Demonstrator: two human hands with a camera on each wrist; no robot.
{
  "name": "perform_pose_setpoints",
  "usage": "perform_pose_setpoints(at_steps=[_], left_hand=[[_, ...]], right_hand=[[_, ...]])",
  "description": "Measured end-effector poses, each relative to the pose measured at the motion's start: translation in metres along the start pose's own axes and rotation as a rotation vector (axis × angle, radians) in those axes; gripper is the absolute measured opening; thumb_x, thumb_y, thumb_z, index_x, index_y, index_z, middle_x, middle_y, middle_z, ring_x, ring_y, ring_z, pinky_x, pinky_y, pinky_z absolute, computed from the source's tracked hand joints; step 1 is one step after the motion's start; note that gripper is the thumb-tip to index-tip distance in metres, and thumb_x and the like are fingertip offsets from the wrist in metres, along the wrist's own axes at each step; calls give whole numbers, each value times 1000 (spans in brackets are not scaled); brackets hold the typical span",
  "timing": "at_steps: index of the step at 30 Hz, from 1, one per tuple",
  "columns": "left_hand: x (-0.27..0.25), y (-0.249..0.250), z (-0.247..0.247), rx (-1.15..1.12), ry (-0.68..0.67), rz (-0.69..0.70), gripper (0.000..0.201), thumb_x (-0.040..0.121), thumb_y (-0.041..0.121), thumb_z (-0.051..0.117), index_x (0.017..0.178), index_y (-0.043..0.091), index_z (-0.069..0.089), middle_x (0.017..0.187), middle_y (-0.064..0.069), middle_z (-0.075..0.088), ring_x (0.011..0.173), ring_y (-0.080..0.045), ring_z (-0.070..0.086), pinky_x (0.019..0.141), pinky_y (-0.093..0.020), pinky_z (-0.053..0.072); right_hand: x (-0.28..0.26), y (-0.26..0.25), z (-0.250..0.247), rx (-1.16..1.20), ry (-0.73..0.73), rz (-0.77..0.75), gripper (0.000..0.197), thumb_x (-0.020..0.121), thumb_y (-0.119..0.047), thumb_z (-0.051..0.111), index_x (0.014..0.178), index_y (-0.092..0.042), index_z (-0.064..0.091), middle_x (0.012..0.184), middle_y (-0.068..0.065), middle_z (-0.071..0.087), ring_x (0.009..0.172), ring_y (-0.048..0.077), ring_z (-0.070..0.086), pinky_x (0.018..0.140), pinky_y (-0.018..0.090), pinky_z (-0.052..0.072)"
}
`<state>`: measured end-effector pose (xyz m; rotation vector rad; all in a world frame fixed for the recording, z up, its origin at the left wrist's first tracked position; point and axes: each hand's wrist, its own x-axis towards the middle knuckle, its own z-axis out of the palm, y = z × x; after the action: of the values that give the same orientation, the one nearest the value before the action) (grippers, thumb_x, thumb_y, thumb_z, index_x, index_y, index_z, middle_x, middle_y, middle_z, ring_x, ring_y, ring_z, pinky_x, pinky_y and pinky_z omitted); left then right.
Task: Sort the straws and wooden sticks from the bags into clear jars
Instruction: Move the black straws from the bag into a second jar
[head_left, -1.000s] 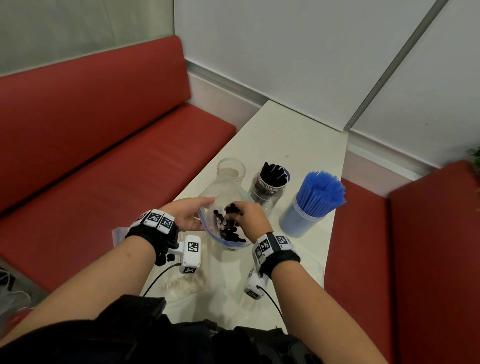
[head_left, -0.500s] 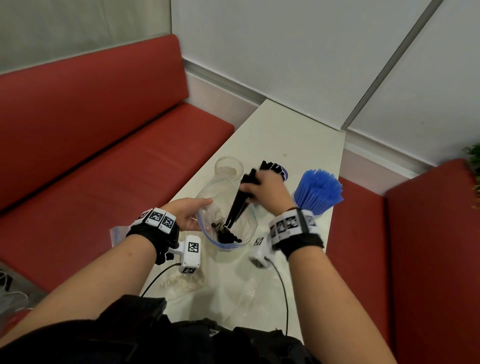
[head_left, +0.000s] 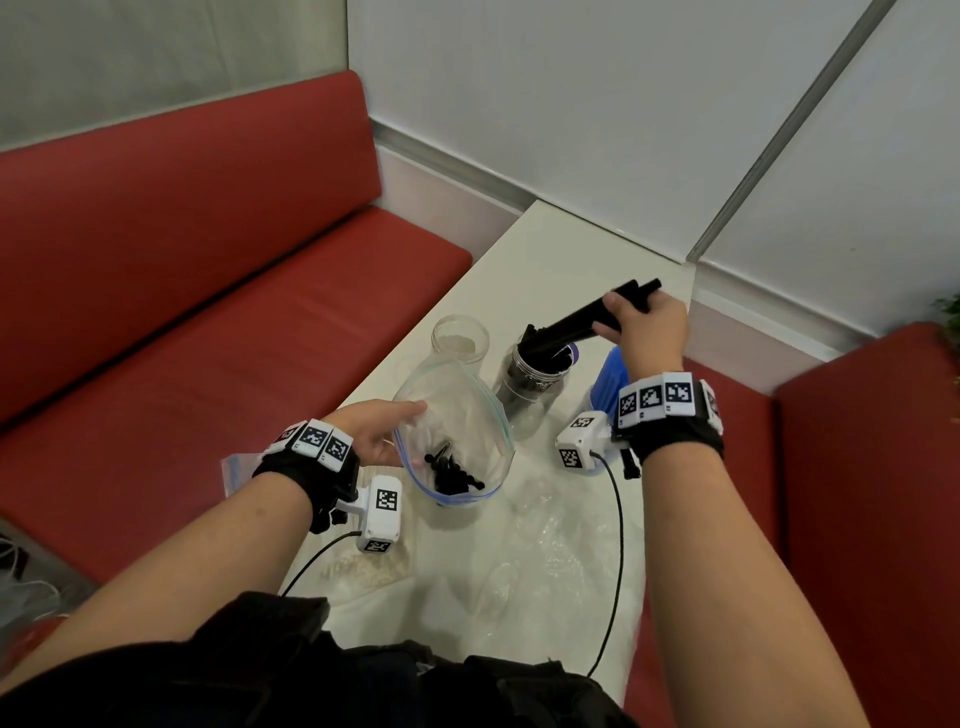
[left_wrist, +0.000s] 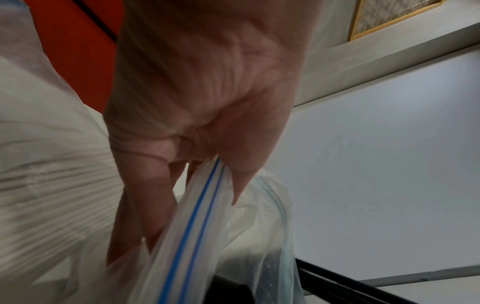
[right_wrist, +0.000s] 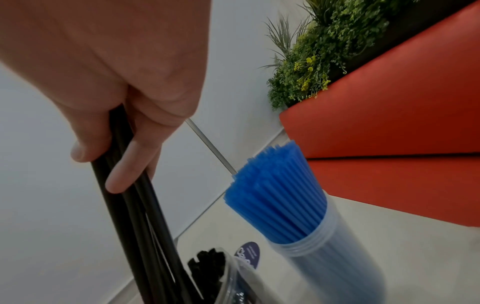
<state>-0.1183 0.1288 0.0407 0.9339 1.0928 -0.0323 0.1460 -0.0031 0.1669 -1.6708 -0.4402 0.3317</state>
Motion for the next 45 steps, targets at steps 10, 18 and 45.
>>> perform_pose_setpoints(at_steps=[10, 18, 45], left_hand=[[7, 0, -5, 2, -7, 1, 31, 95, 32, 63, 106, 4, 60, 84, -15, 72, 77, -28, 69, 67, -46, 60], [10, 4, -8, -13, -7, -4, 28, 94, 31, 65, 97, 4, 60, 66, -12, 73, 61, -25, 73, 50, -38, 59], [10, 5, -8, 135, 32, -77, 70, 92, 66, 45, 105, -1, 57, 69, -13, 66, 55, -24, 65, 54, -32, 54]], right_hand=[[10, 41, 23, -125, 64, 58, 10, 93, -9, 69, 102, -7, 64, 100, 10, 69, 78, 20, 75, 72, 32, 62], [8, 45, 39, -249, -118, -94, 65, 99, -27, 60, 156, -26, 29, 150, 8, 46, 128, 27, 56, 107, 46, 49], [-110, 84, 89, -1127, -1169, -379, 45, 90, -5, 59, 132, -22, 58, 126, 6, 63, 115, 24, 57, 98, 38, 49]])
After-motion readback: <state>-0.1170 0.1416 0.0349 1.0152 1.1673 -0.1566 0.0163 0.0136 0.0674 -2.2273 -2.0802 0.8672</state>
